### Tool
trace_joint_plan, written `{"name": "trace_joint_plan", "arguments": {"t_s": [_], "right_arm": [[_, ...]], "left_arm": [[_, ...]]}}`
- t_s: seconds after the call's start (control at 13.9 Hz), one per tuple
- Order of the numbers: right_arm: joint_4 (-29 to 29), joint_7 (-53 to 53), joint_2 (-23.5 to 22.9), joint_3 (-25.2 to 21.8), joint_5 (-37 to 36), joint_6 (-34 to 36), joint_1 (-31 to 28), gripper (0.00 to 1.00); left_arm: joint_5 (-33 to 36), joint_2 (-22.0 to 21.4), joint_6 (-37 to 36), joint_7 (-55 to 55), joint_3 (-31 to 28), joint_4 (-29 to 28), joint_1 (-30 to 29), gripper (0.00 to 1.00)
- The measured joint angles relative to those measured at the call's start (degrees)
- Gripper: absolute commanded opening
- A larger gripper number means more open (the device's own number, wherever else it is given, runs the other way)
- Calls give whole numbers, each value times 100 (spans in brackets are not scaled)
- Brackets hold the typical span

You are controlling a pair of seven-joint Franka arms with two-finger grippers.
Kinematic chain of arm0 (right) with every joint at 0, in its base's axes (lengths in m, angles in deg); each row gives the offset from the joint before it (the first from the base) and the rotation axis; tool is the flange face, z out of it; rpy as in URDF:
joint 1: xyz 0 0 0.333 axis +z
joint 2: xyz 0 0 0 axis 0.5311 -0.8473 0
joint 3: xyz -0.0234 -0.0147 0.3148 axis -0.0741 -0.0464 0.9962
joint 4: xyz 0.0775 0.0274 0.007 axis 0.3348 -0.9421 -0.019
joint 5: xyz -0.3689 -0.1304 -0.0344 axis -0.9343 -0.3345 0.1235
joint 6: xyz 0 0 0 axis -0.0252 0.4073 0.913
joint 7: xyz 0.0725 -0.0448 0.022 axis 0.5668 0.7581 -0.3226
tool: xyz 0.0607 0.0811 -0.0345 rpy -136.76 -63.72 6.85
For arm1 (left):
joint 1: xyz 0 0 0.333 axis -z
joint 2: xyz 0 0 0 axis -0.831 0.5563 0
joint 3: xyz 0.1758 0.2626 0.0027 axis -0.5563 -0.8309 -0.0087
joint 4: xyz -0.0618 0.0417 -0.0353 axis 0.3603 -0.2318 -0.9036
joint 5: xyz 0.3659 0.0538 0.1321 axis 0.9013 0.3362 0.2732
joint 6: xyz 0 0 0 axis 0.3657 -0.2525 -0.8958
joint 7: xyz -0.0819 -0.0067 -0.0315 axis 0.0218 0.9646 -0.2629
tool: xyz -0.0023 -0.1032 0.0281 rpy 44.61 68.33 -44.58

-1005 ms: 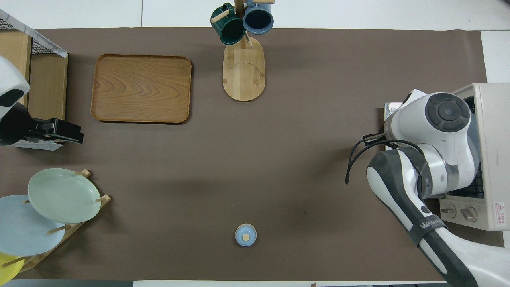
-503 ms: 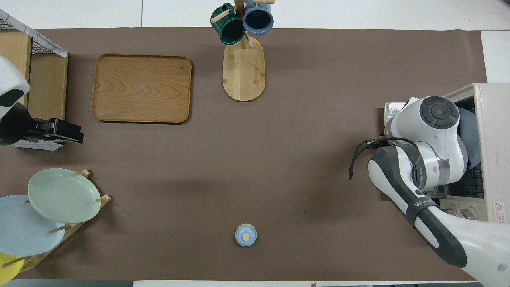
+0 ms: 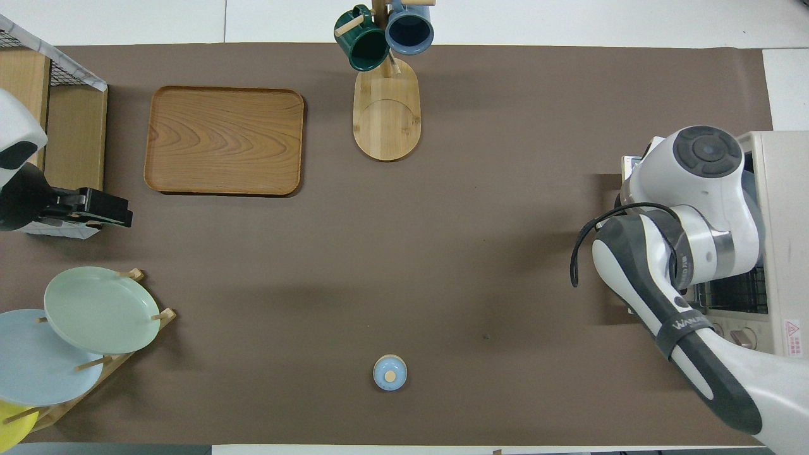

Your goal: Put eggplant into oven

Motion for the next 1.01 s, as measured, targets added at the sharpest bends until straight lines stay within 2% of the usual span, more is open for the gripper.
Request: {"name": "trace_joint_plan", "arguments": {"t_s": [0.22,0.43,0.5,0.57,0.65,0.72,0.86,1.01], "right_arm": [[232,-719,432,63,219,527,-403,0],[684,-1216,753,-38,-8,1191,-835,0],[941,-1382,742,-110,-93,1476,-974,7],[1211,-1485,715,-154,-107,1790,-1060,24],[1525,-1503,689,-159,-53,2152,-1085,57],[1829,-1488,675,-135,82,2458,-1065,100],[2235,-1332,694,-82,237,2773,-1010,100],[2400,-916,758,-47,255,2914,-975,100]], "left_arm": [[0,0,0,0,0,0,0,100],[0,0,0,0,0,0,0,100],[0,0,0,0,0,0,0,100],[0,0,0,0,0,0,0,100],[0,0,1,0,0,0,0,100],[0,0,1,0,0,0,0,100],[0,0,1,0,0,0,0,100],[0,0,1,0,0,0,0,100]]}}
